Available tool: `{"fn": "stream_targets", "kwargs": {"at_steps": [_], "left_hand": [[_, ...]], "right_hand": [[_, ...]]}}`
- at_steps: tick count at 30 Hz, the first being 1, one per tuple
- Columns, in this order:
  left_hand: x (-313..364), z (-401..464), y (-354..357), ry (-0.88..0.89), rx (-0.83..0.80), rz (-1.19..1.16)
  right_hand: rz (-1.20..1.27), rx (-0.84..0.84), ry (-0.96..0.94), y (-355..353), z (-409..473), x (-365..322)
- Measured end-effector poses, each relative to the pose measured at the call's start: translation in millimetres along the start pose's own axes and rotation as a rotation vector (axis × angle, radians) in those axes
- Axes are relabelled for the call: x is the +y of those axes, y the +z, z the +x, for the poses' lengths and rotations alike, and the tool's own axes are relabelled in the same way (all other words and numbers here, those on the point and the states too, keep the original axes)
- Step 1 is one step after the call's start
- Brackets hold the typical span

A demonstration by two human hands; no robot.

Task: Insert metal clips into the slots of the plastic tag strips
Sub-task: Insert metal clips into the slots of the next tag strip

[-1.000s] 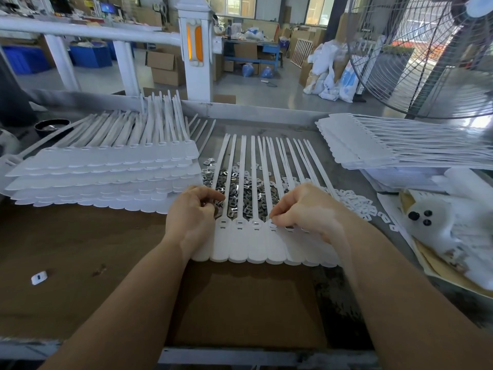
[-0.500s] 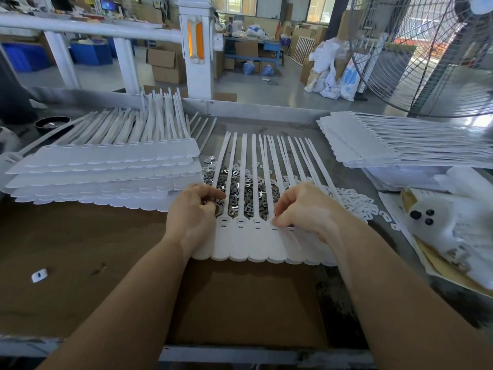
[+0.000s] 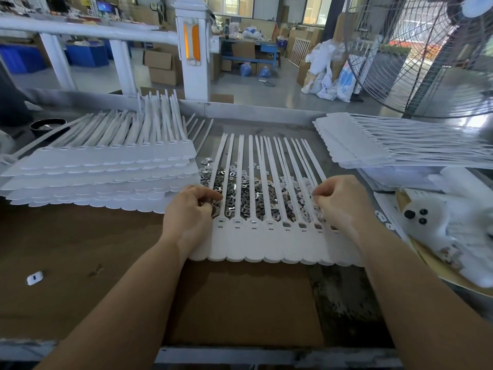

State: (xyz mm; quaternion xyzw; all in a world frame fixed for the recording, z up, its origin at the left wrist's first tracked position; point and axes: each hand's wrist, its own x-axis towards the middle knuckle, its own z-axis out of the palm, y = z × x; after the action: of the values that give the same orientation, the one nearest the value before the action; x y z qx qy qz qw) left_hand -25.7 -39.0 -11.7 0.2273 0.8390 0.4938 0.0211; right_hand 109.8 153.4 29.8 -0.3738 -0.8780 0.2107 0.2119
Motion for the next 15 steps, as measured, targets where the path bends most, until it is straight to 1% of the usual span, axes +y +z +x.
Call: {"fn": "stream_targets", "kwargs": {"at_steps": [1, 3, 5, 8, 10, 15], "left_hand": [[0, 0, 0, -0.001, -0.001, 0.003], [0, 0, 0, 0.0, -0.001, 0.009], [0, 0, 0, 0.0, 0.001, 0.013], [0, 0, 0, 0.001, -0.001, 0.019], [0, 0, -1, 0.003, -0.003, 0.019], [0, 0, -1, -0.004, -0.005, 0.008]], "right_hand": [[-0.063, 0.003, 0.004, 0, 1, 4], [-0.141, -0.045, 0.007, 1, 1, 9], [-0.186, -0.112, 0.01, 3, 0, 10], [-0.23, -0.153, -0.014, 6, -1, 8], [-0.243, -0.136, -0.035, 7, -1, 8], [-0.232, -0.016, -0.031, 12, -1, 12]]}}
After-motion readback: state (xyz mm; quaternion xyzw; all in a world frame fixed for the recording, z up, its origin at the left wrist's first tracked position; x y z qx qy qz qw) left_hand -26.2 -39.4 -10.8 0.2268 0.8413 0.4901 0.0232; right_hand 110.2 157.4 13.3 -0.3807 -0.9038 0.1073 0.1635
